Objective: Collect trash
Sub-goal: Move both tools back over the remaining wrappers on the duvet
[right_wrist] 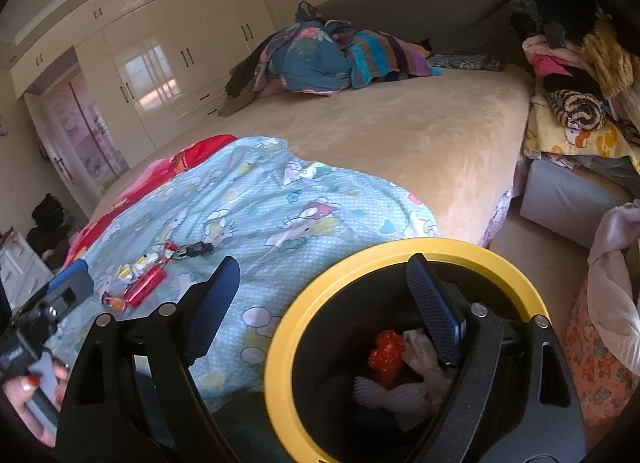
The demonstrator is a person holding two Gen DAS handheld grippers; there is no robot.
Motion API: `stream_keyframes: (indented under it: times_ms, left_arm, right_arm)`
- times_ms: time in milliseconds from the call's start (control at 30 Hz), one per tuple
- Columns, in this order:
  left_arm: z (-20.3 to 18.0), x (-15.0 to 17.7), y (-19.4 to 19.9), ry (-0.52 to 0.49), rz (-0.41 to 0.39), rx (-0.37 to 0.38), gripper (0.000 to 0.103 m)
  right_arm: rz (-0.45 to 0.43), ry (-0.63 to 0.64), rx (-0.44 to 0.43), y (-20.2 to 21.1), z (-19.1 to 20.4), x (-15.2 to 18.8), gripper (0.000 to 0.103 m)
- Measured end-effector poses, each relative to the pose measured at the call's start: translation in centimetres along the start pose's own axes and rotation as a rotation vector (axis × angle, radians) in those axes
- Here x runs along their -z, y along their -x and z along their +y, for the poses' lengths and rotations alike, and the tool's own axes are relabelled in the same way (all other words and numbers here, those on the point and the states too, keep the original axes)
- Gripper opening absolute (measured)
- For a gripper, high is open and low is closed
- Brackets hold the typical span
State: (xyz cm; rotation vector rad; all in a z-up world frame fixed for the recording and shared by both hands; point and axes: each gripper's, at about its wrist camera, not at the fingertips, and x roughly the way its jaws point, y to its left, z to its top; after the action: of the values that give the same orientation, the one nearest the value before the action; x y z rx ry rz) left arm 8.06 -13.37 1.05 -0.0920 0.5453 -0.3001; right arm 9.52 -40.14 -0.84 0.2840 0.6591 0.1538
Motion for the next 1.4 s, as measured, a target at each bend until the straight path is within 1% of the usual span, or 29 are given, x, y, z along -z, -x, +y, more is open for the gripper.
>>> stream_keyframes:
  times_ms: [333, 667, 800, 1133, 1400]
  left_arm:
    - [3.4, -0.7, 1.6, 0.038, -0.054, -0.088, 0.096]
    - [6.8, -0.8, 2.7, 0.106, -0.075, -0.133, 0.096]
    - [7.9, -0.7, 2.9, 0.129, -0.077, -0.149, 0.096]
    - [11.1, -0.5, 3.4, 0.192, -0.085, -0.196, 0.096]
    - [14.6, 0.0, 3.8, 0.252, -0.083, -0.249, 0.096]
  right_arm:
    - [0.028, 0.002, -0.046, -0.6, 2.8, 0.5, 0.077]
    - [0.042, 0.038, -0.082, -1.0, 5.9, 1.1, 0.078]
    - [0.043, 0.058, -0.09, -1.1, 7.2, 1.6, 0.082]
    - [0.072, 0.092, -0.141, -1.9, 10.5, 2.6, 0.084]
    - [0.1, 0.15, -0.165, -3.3, 13.4, 3.1, 0.086]
